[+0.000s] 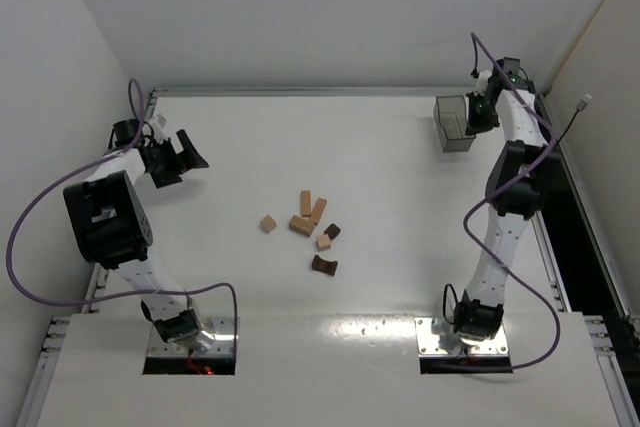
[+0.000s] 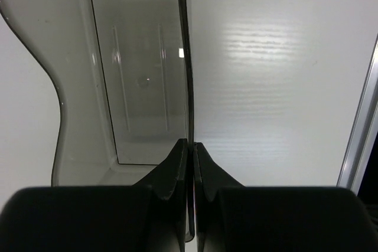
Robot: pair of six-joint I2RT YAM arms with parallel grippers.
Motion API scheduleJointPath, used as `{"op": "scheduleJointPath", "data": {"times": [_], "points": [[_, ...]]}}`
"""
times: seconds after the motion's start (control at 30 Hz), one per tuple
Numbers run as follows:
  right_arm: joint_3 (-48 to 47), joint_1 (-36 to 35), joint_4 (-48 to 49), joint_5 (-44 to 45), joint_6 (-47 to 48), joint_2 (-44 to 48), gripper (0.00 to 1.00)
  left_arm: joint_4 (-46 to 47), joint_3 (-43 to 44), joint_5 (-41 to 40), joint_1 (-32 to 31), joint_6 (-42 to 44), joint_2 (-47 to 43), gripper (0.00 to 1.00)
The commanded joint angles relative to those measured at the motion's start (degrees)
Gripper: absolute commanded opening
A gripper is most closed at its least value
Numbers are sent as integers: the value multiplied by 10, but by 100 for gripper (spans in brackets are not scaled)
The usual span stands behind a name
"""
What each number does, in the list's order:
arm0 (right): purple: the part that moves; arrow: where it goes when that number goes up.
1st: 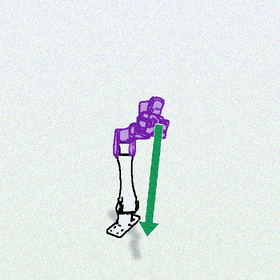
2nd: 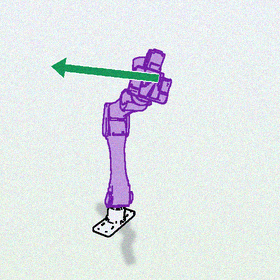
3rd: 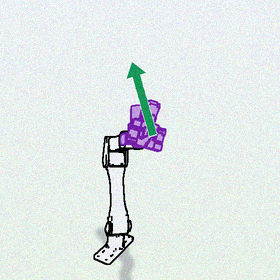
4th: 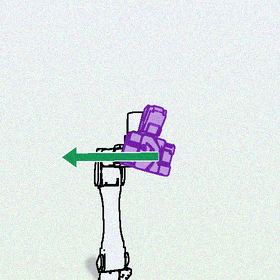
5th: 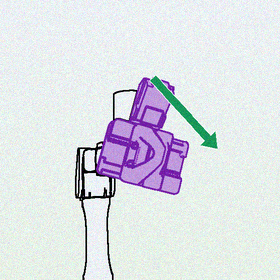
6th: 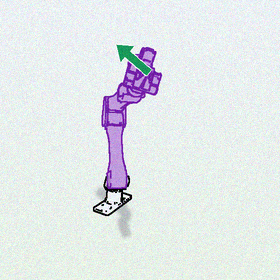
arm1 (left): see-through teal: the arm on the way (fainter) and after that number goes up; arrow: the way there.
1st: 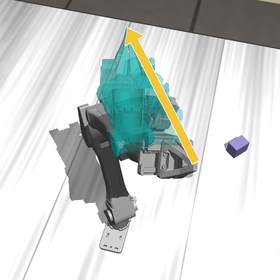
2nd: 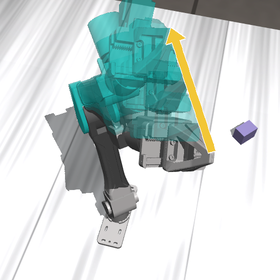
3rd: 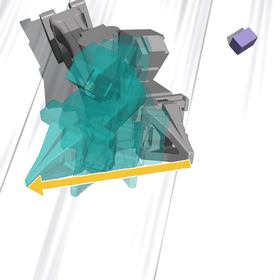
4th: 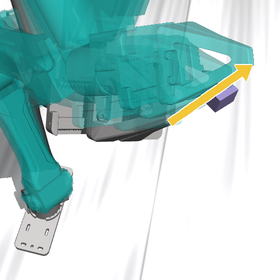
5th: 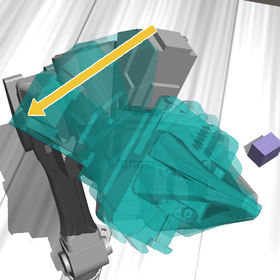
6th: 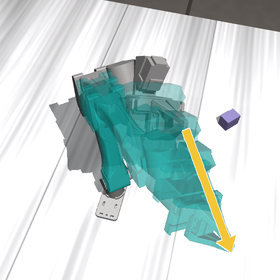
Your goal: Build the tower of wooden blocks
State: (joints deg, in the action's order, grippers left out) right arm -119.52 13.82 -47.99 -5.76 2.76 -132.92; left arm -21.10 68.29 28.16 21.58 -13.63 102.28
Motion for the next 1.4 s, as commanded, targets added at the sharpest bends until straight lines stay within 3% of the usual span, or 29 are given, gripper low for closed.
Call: {"op": "scheduleJointPath", "data": {"times": [0.0, 0.17, 0.33, 0.47, 0.5, 0.6, 0.67, 0.8, 0.93, 1.03, 1.13, 1.27, 1.37], "points": [[-50, -13, 25, -16, 0, -22, 0, 5, 19, 18, 7, 11, 8, 100], [-78, -7, 25, 17, 18, -66, 0, -2, 31, 18, 7, 11, 14, 100], [-90, -7, 35, 64, 23, -81, 8, -2, 26, 18, 7, 16, 14, 100], [-90, -1, 35, 79, 23, -86, 29, -2, 25, 24, 7, 21, 20, 100], [-90, 4, 35, 80, 23, -86, 43, -2, 25, 29, 7, 21, 20, 100], [-84, 4, 40, 85, 23, -74, 64, -2, 25, 35, 7, 26, 20, 100], [-52, 4, 61, 85, 16, -35, 69, -2, 25, 35, 7, 26, 15, 100], [72, -1, 149, 63, 0, 97, 88, -2, 20, 35, 7, 26, 10, 100], [209, -26, 208, 26, -6, 231, 95, 4, 4, 24, 1, 32, -28, 100], [299, -32, 236, -27, -12, 334, 96, 4, -25, -35, -32, 32, -72, 100], [370, -53, 231, -62, -7, 394, 96, -13, -40, -93, -113, 68, -137, 100], [450, -80, 214, -40, 8, 473, 96, -44, -71, -177, -269, 101, -216, 100], [503, -88, 209, -25, 14, 501, 96, -61, -58, -185, -316, 93, -232, 100]]}}
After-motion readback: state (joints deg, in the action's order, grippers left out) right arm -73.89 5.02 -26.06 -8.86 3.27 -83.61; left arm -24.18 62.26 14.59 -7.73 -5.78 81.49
